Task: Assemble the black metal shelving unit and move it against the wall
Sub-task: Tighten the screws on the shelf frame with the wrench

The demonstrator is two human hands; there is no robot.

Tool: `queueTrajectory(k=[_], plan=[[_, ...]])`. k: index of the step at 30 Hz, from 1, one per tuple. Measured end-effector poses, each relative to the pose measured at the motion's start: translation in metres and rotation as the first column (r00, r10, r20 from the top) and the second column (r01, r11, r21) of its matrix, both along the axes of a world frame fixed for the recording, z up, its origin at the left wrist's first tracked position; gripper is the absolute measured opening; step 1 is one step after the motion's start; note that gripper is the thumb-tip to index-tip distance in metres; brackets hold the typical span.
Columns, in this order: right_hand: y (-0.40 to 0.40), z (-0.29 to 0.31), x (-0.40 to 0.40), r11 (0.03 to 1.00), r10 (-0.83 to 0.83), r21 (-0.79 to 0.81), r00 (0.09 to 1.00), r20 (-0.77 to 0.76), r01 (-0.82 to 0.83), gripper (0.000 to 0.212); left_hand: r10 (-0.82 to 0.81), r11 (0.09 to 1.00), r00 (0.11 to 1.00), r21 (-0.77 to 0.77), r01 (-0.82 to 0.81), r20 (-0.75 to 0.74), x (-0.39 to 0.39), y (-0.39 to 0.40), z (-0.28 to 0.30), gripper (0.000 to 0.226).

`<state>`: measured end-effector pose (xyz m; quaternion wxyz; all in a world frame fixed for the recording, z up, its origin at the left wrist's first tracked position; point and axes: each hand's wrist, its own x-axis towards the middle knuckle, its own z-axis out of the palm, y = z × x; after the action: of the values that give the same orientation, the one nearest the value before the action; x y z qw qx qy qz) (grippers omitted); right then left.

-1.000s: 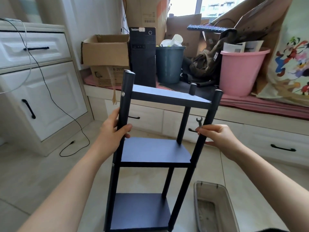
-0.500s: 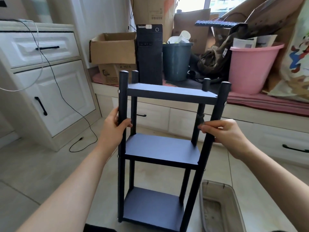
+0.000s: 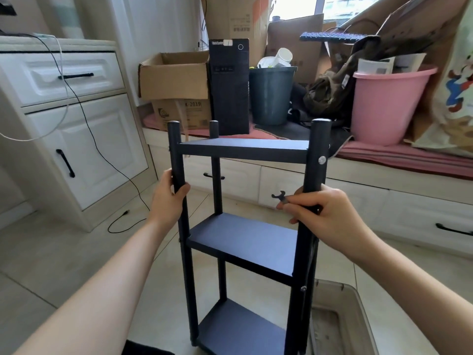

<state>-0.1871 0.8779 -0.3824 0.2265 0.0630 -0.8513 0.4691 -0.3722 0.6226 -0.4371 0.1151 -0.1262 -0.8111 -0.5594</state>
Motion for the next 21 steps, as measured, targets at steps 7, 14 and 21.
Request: queueTrajectory(k=[7, 14, 21], plan=[[-0.012, -0.005, 0.003, 1.0, 0.005, 0.015, 0.997, -0.08, -0.003, 0.016, 0.018, 1.0, 0.998, -0.001, -0.018, 0.056, 0.0, 0.005, -0.002, 0.032], [-0.032, -0.001, -0.004, 0.999, 0.027, -0.031, 0.999, -0.043, -0.028, 0.013, -0.025, 0.968, 0.981, -0.239, 0.071, 0.19, 0.017, 0.017, 0.021, 0.085], [-0.058, 0.016, -0.02, 0.956, 0.174, -0.243, 0.984, 0.028, -0.162, 0.014, -0.285, 0.672, 0.774, -0.458, 0.582, 0.565, 0.082, 0.023, 0.039, 0.083]])
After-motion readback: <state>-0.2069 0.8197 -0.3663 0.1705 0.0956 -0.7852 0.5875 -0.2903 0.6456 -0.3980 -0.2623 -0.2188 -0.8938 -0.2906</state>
